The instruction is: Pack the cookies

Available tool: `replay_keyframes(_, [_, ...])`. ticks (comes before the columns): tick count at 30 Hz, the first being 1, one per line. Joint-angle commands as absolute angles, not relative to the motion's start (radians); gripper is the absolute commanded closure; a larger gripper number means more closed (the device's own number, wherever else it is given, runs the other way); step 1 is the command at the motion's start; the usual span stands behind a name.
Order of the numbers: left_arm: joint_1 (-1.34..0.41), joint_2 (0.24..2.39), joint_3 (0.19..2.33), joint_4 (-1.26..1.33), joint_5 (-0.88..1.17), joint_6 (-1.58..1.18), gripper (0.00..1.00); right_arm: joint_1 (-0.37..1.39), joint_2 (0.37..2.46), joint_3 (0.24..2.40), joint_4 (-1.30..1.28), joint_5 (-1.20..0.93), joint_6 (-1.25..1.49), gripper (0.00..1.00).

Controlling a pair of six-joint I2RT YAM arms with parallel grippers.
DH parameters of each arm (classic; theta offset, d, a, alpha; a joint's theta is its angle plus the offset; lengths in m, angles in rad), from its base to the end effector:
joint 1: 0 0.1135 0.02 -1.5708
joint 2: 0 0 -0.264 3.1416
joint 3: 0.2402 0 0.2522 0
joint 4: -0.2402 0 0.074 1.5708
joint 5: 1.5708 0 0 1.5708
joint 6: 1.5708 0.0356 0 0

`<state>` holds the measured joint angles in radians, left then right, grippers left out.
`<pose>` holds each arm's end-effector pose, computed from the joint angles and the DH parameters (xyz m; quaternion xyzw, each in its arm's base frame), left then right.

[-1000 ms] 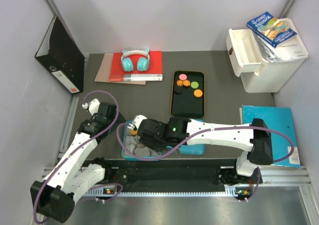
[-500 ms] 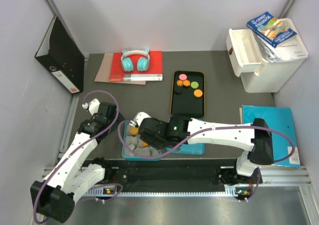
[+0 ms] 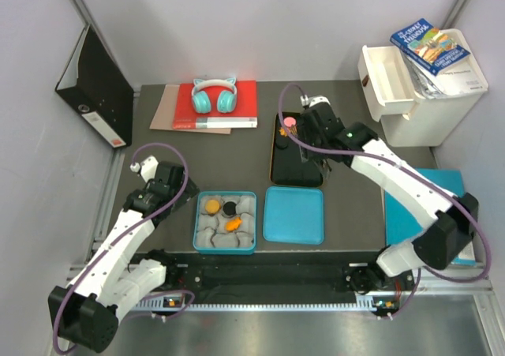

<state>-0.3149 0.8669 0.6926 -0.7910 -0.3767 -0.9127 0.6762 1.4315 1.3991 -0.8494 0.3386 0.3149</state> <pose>0.1579 -0.0376 0.2433 -0.3294 0.8796 -0.0226 0.3424 0.2402 0.1776 0.3439 -0.1107 0.9229 0.0188 0.3683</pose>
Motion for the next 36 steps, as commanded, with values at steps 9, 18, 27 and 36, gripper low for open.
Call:
replay_keyframes(9, [-0.311, 0.867, 0.68, -0.744, -0.357, -0.888, 0.02, 0.511, 1.692, 1.463, -0.744, 0.327, 0.318, 0.48])
replay_keyframes(18, [-0.311, 0.88, 0.675, -0.733, -0.354, -0.885, 0.02, 0.502, 1.712, 1.425, -0.727, 0.322, 0.318, 0.48])
replay_keyframes(27, [-0.311, 0.879, 0.676, -0.738, -0.357, -0.885, 0.02, 0.502, 1.752, 1.391, -0.712, 0.295, 0.328, 0.49])
replay_keyframes(36, [-0.311, 0.882, 0.675, -0.736, -0.357, -0.887, 0.02, 0.503, 1.69, 1.29, -0.692, 0.285, 0.347, 0.49])
